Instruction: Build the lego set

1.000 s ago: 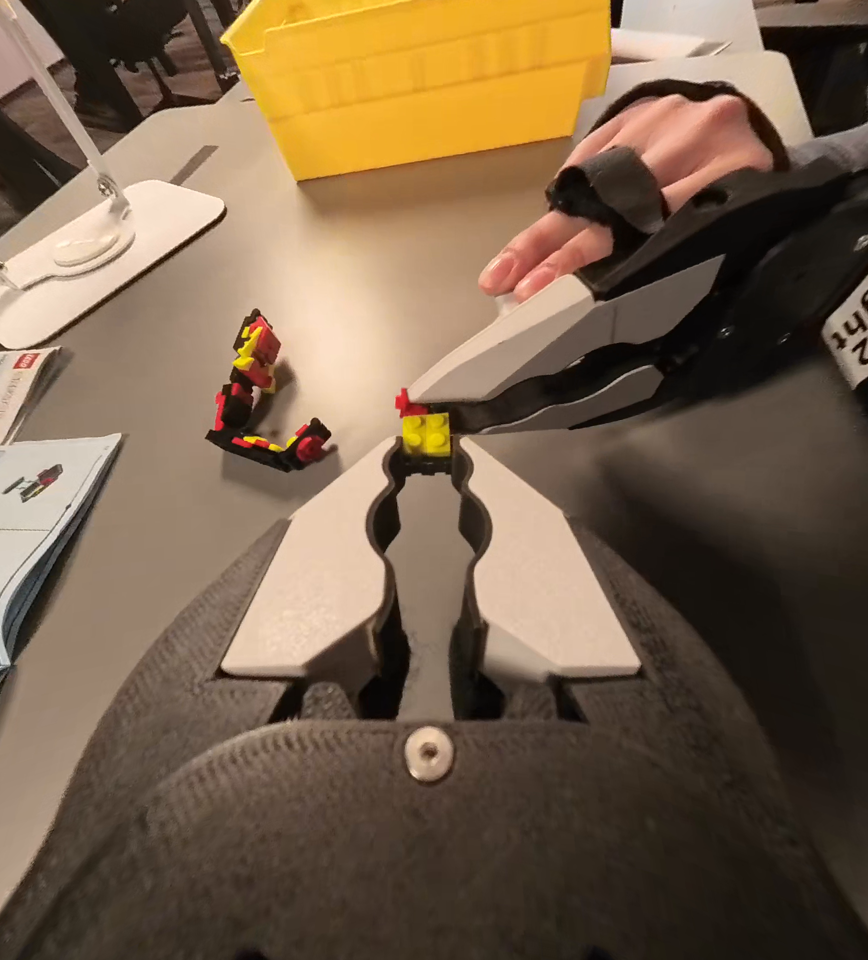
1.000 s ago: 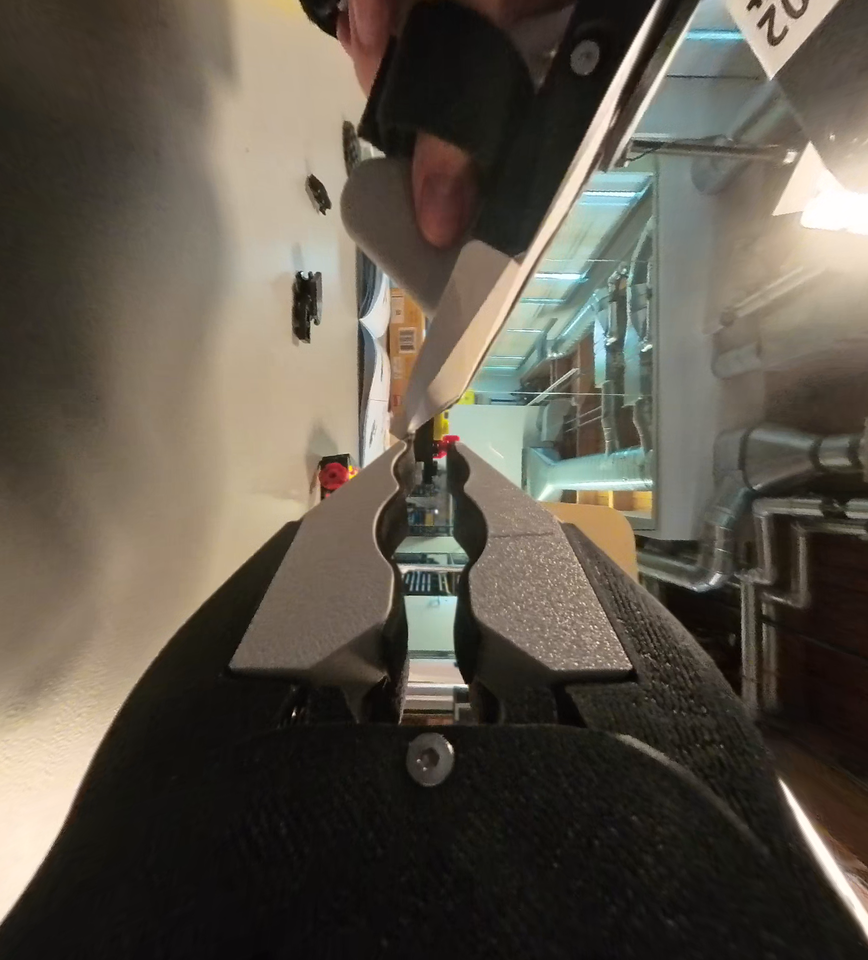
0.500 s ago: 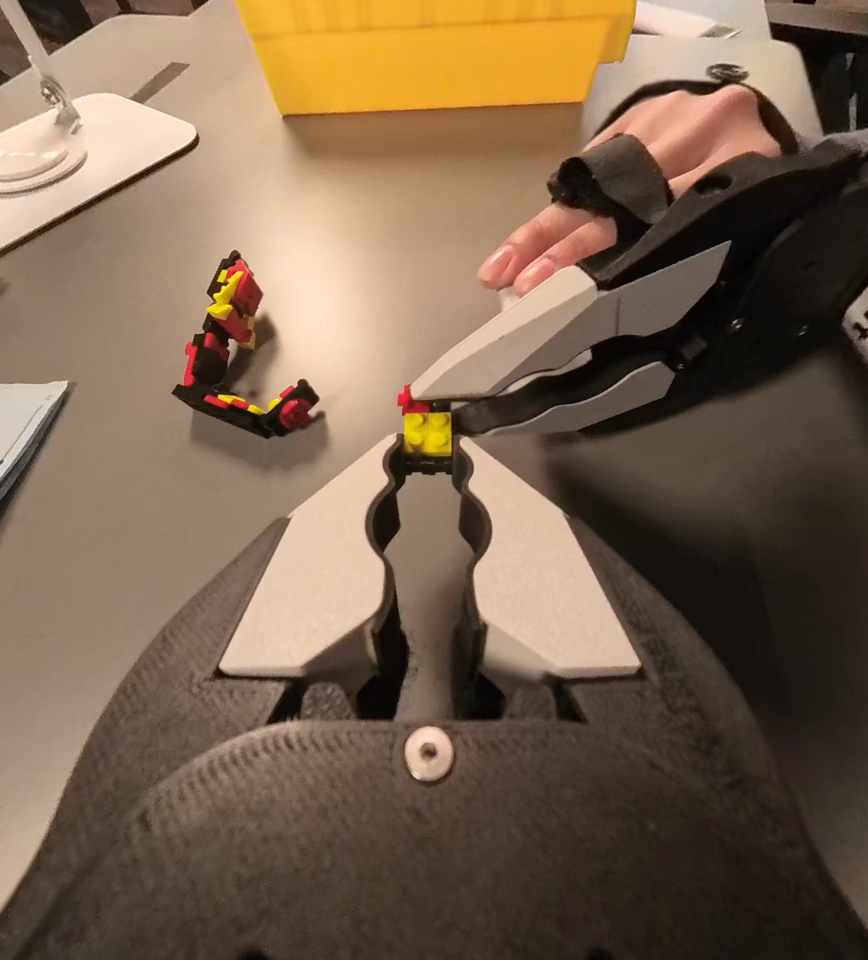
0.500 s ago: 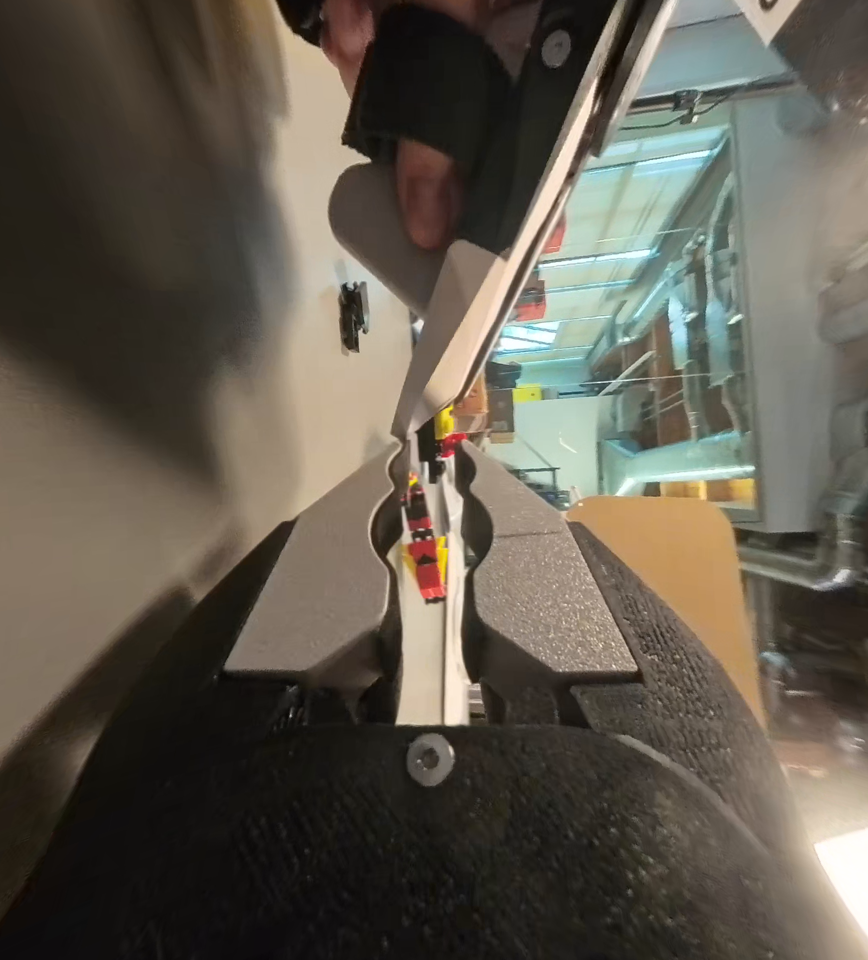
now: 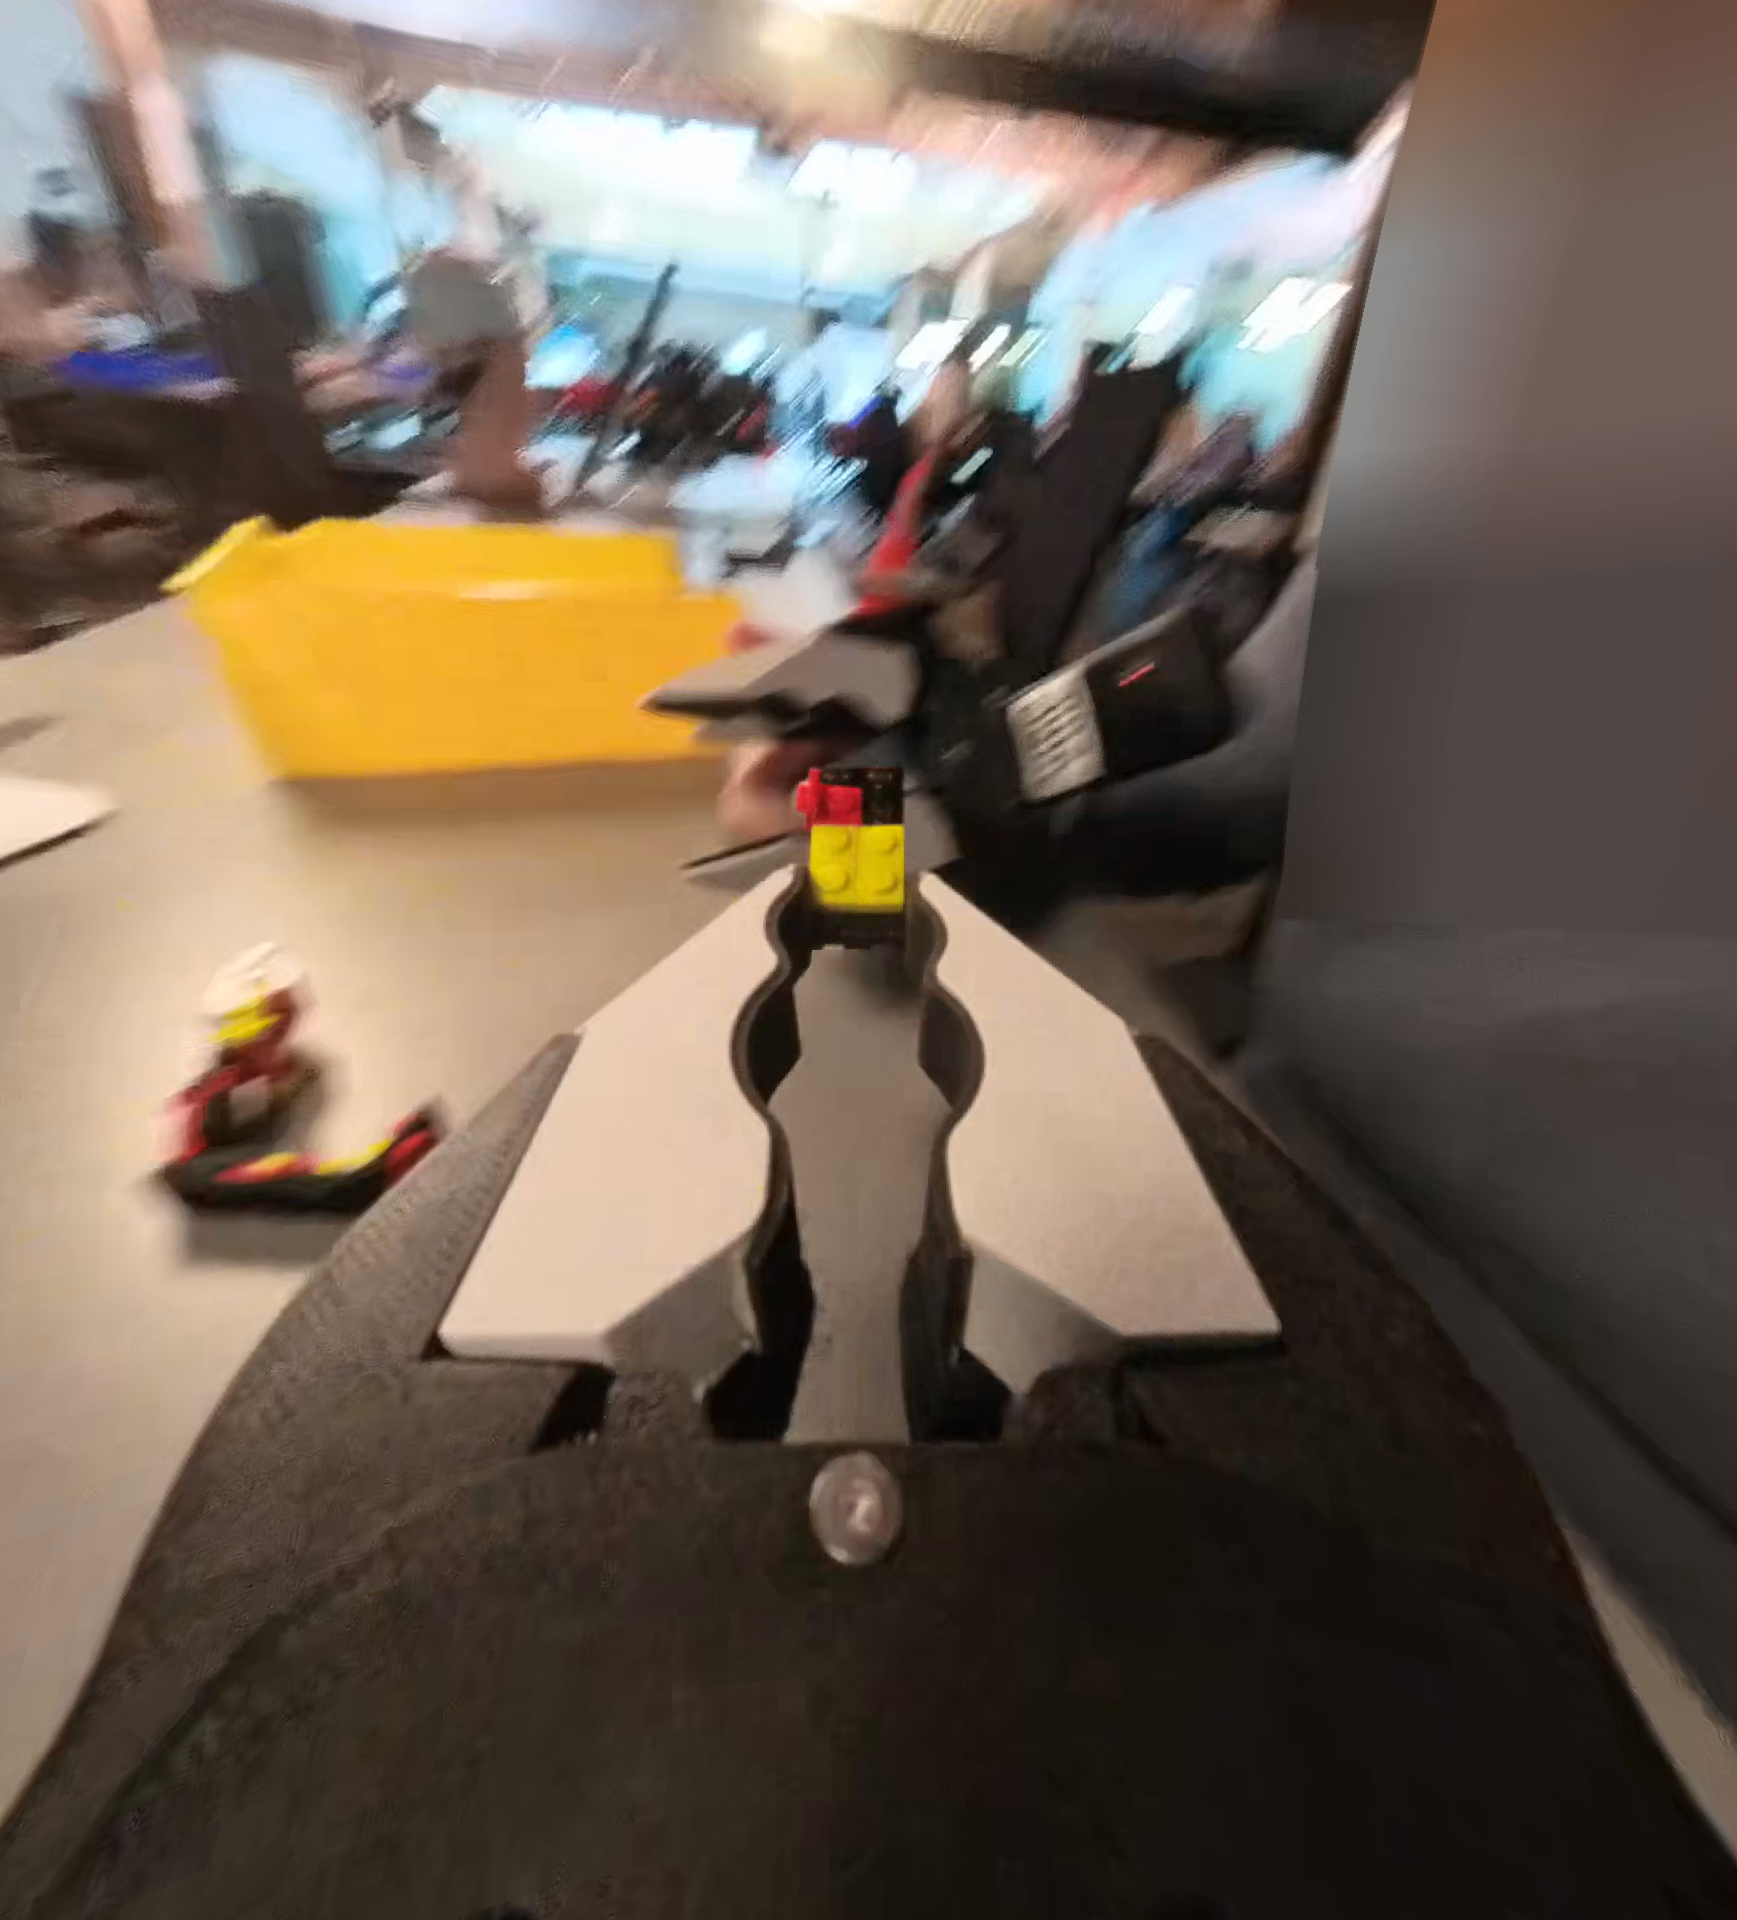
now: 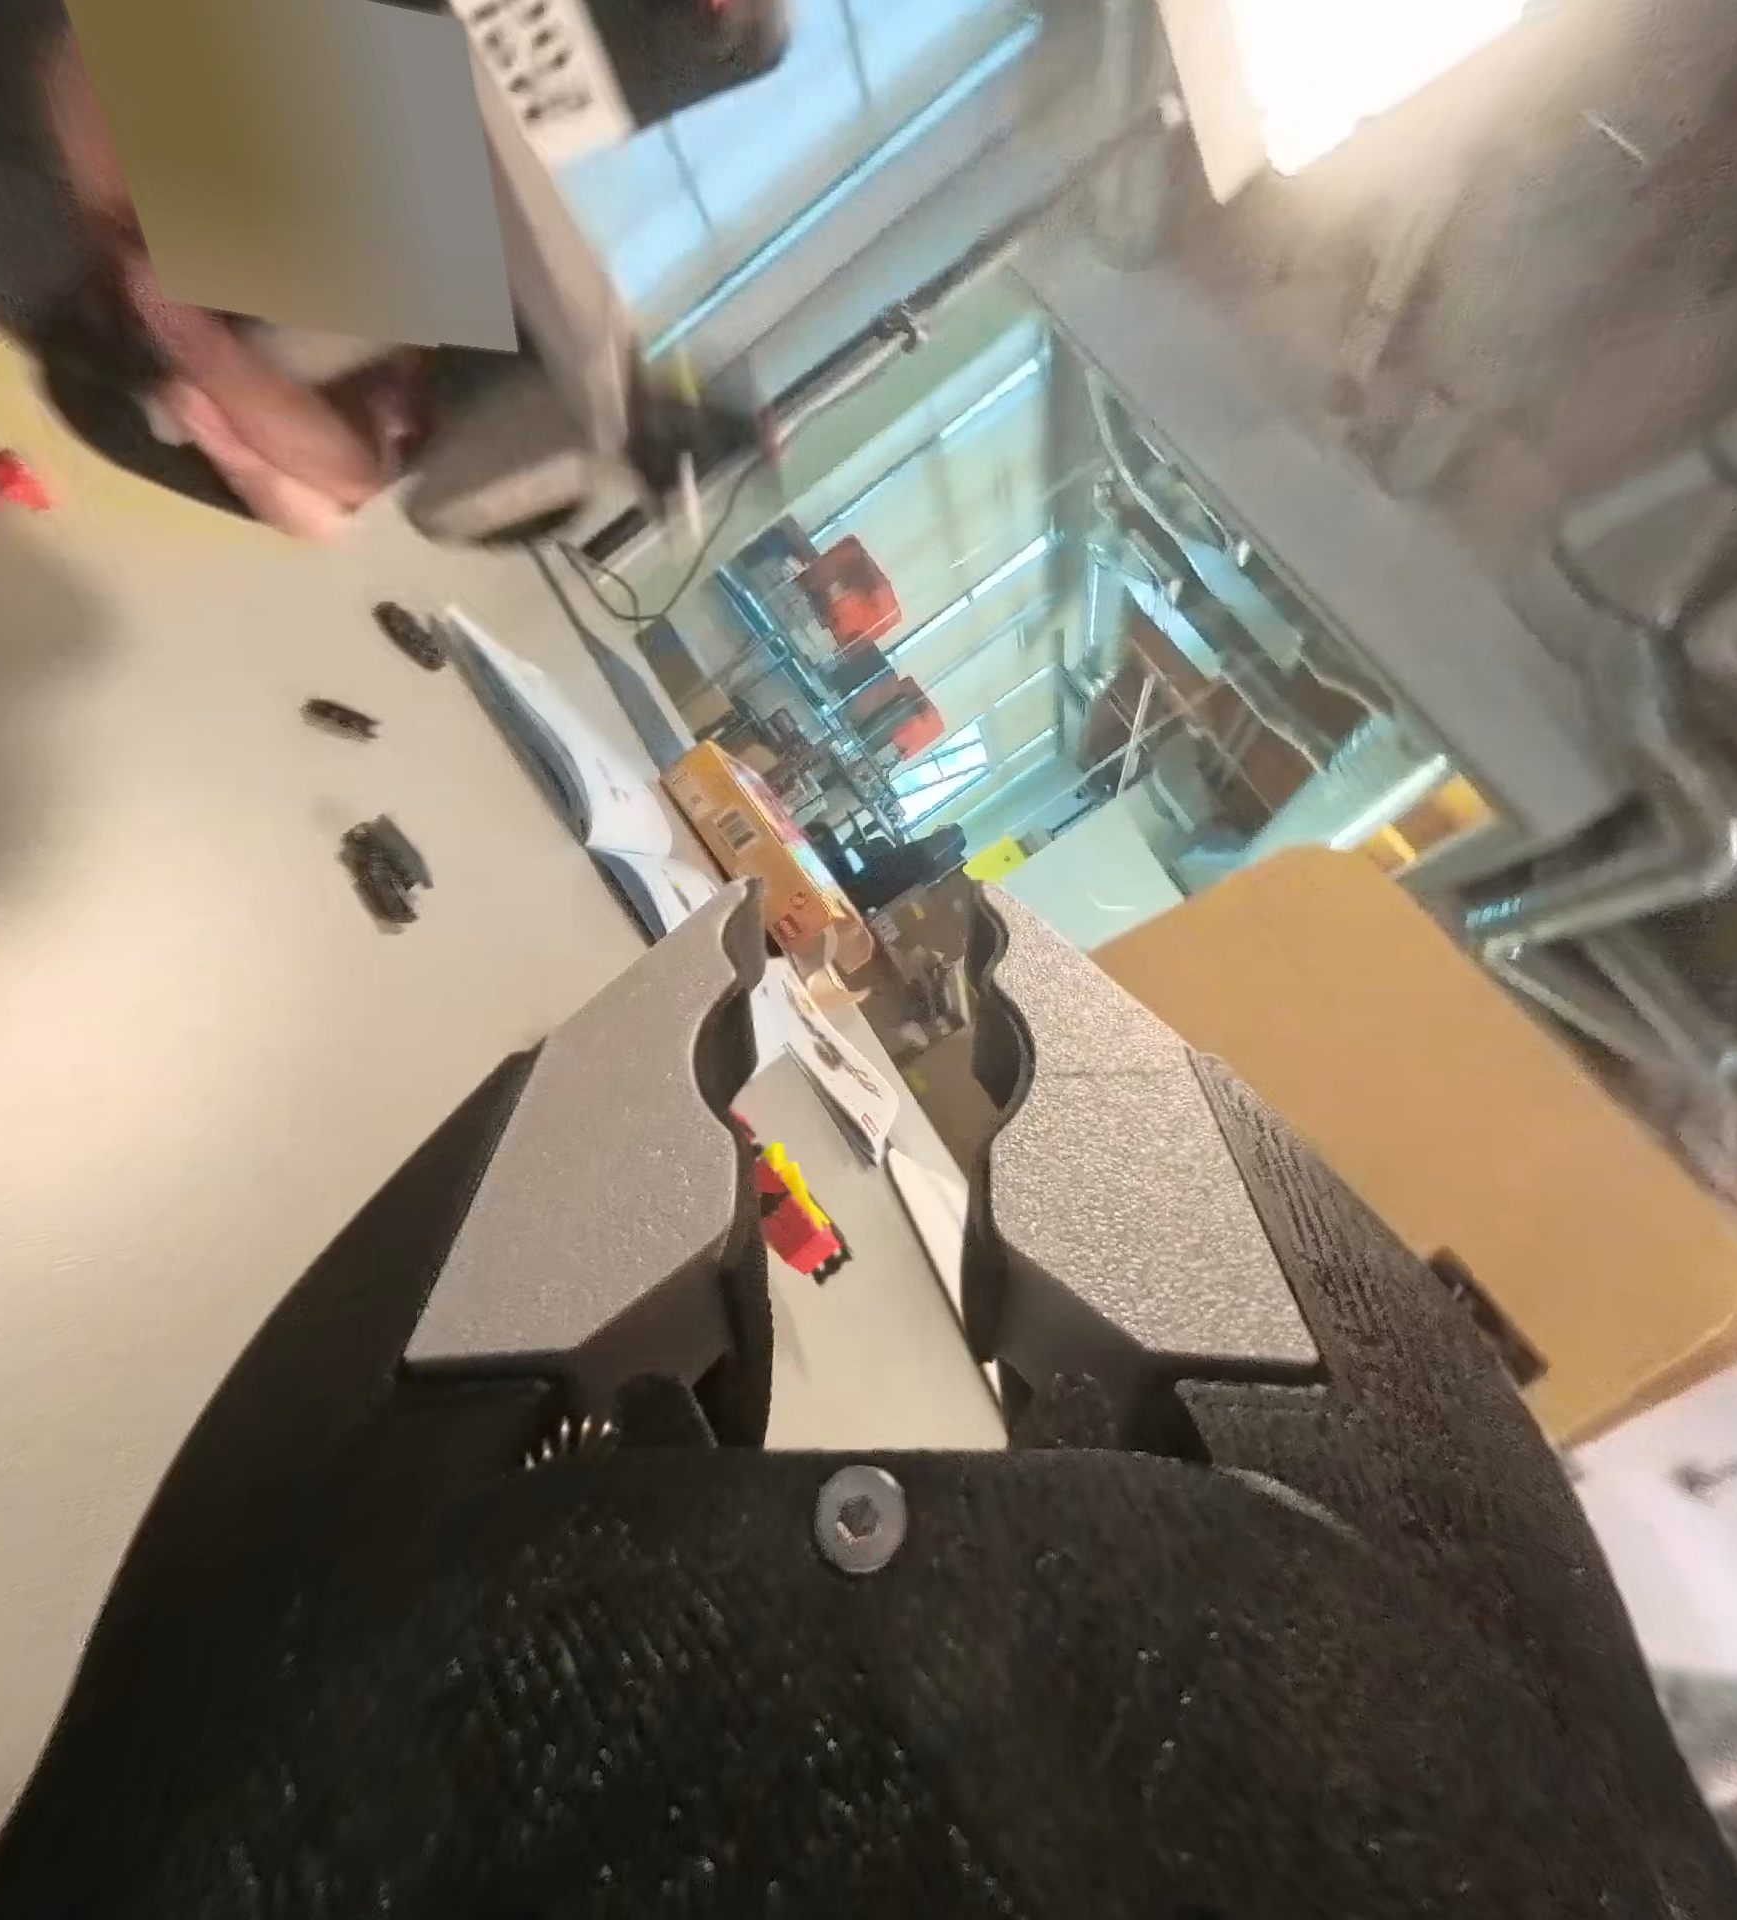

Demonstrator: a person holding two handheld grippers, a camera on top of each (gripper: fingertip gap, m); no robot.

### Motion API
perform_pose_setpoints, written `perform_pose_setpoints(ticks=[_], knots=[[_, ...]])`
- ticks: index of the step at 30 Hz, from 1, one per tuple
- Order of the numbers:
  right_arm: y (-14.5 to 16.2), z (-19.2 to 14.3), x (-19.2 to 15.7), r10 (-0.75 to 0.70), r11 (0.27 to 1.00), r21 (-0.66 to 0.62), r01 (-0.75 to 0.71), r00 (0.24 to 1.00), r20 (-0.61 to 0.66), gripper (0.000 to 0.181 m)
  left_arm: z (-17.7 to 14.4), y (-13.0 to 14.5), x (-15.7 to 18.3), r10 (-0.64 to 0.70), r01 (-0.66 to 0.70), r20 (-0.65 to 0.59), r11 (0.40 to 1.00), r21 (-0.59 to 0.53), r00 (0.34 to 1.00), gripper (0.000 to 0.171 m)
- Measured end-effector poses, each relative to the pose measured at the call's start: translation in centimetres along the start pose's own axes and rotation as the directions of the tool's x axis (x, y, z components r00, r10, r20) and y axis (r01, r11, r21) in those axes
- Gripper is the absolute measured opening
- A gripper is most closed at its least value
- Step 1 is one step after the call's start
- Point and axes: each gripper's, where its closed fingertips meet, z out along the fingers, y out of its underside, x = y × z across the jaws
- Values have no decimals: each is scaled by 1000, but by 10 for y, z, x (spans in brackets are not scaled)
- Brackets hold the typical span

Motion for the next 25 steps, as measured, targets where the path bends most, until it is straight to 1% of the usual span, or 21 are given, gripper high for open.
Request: perform_pose_setpoints(ticks=[1, 3, 6, 8, 10, 14, 16, 18, 19, 21, 23, 25], knots=[[3, 0, 4, 18, 1000, -4, -18, 1000, -9, 37, -6, -12, 12, -72, 81, -116, 994, 71, 991, 16], [7, -1, 6, 14, 1000, -15, -14, 1000, -17, 34, -20, -30, 30, -157, 214, -320, 965, 152, 934, 15], [4, 0, 3, 19, 1000, -5, -19, 1000, -2, 31, -34, -41, 43, -171, 286, -465, 939, 190, 869, 16], [2, 0, 0, 9, 1000, 4, -9, 1000, 7, 29, -39, -46, 49, -163, 302, -513, 932, 201, 843, 16], [1, 1, -3, -5, 1000, 4, 5, 1000, 17, 27, -41, -48, 53, -159, 305, -535, 932, 196, 830, 16], [0, 1, -2, 9, 1000, 12, -9, 1000, 19, 27, -42, -49, 60, -145, 290, -556, 939, 182, 818, 15], [-5, 0, -3, 21, 999, 40, -23, 999, 39, 29, -42, -49, 63, -140, 279, -562, 945, 170, 815, 16], [-25, -1, -9, 39, 992, 117, -51, 994, 104, 33, -42, -46, 67, -150, 284, -586, 948, 143, 797, 16], [-42, -1, -12, 73, 981, 165, -98, 986, 150, 38, -41, -44, 70, -159, 293, -605, 947, 128, 780, 16], [-85, -2, -22, 148, 937, 258, -235, 937, 318, 50, -40, -39, 76, -191, 320, -652, 944, 84, 734, 16], [-116, 2, -29, 164, 907, 279, -317, 873, 459, 55, -39, -35, 81, -221, 344, -688, 938, 45, 691, 16], [-135, 8, -28, 176, 883, 280, -377, 819, 546, 55, -37, -32, 86, -243, 364, -719, 931, 15, 651, 16]])
